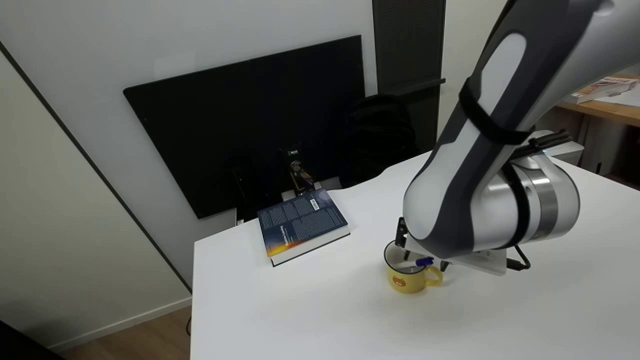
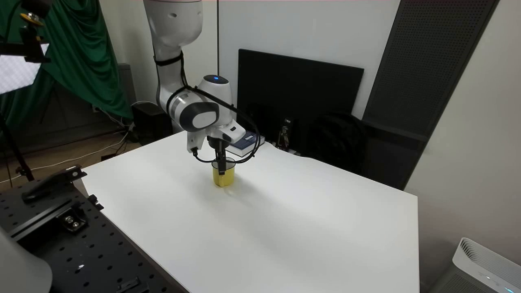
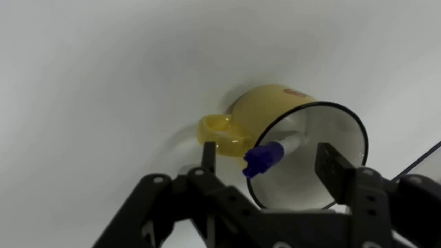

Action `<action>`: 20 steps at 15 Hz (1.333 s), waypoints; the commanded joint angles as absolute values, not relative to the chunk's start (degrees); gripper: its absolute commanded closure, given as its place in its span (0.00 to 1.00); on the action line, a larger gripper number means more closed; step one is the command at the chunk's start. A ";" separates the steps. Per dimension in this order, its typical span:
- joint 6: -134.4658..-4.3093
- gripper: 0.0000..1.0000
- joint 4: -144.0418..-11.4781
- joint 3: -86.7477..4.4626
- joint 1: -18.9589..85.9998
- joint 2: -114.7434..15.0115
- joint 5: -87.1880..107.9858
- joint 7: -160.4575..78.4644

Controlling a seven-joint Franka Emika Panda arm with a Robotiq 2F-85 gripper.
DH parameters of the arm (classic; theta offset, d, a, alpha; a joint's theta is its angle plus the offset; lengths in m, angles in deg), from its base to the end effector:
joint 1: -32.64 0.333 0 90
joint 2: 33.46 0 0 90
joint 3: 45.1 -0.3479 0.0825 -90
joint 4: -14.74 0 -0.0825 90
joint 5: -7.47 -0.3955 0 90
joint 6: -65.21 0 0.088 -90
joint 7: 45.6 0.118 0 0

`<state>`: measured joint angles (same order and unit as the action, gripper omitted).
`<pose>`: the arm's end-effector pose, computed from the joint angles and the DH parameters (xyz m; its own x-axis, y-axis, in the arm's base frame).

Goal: Take the pen out of the cup and put it on the desk

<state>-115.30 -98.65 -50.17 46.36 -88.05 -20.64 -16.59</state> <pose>0.5763 0.1538 -0.0016 0.7496 -0.6591 0.0608 -0.6342 -0.7414 -0.2193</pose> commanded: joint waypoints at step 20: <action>-111.83 0.95 -94.50 -46.40 50.29 -87.16 -20.06 -14.85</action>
